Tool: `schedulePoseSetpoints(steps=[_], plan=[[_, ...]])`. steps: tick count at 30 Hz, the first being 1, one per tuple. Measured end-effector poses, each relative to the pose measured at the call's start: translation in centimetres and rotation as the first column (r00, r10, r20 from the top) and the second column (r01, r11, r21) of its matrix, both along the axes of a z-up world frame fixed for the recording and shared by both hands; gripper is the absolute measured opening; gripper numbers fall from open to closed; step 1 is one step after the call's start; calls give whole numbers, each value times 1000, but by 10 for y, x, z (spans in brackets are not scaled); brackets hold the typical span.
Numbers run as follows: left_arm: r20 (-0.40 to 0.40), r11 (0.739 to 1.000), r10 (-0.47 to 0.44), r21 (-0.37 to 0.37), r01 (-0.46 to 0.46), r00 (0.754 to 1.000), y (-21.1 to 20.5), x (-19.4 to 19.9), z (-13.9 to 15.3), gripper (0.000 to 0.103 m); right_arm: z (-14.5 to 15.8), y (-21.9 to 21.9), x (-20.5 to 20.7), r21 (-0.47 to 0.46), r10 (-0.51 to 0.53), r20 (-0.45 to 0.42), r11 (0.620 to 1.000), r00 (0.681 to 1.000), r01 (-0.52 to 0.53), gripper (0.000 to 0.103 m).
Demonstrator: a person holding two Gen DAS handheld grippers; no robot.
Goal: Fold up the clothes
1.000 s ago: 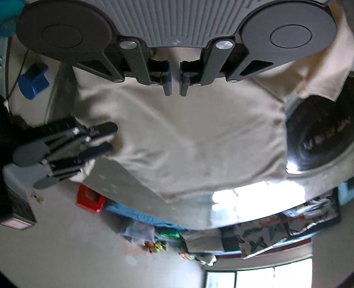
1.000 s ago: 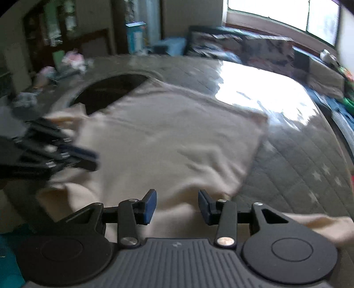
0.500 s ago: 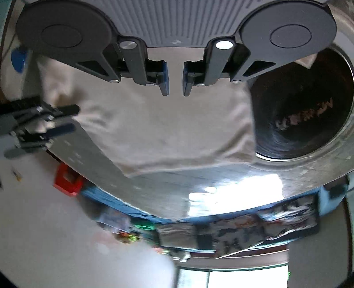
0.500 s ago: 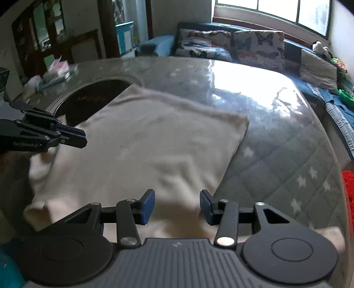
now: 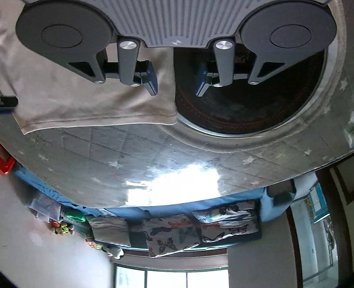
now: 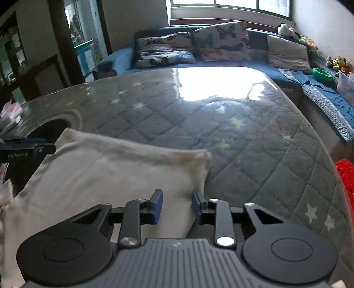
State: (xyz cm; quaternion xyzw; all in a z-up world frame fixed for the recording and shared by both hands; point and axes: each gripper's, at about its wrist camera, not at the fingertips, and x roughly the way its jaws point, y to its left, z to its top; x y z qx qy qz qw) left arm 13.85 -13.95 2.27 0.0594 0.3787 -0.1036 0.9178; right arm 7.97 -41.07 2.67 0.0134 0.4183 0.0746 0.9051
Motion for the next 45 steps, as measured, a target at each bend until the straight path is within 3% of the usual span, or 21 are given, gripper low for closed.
schedulePoseSetpoints(steps=[4,7,12,19,24,30,32,35,38,42,45], plan=[[5,1000,-13,5,13,1000,-1,7,-3,11,-3,0,16,-14,-22,13,1000,1000,22,15],[17,1000,-21,18,21,1000,-1,7,-4,3,-5,3,24,-36,-24,21,999,999,24,15],[34,999,-27,40,25,999,0,8,-4,2,-5,12,35,-71,-9,31,997,999,11,8],[24,995,68,65,-70,997,27,21,-4,2,-9,38,63,-77,40,56,996,998,-35,8],[0,996,86,13,-86,996,49,22,8,5,-6,53,77,-67,83,62,995,995,-79,11],[12,998,39,-41,-38,999,75,-36,32,6,15,68,30,-70,221,62,974,973,-216,14],[3,1000,4,-27,-4,1000,77,-66,34,8,19,77,3,-73,292,53,955,955,-288,14],[2,999,-36,-15,36,999,78,-107,36,17,19,93,-36,-57,388,31,921,921,-386,26],[-2,998,-65,-13,64,998,80,-140,34,21,14,108,-71,-49,468,12,883,884,-467,26],[-14,998,-58,31,59,998,81,-160,23,26,7,125,-104,-20,536,1,844,844,-536,27],[16,995,-61,75,59,998,77,-169,18,28,4,135,-118,-30,555,-2,832,832,-554,27]])
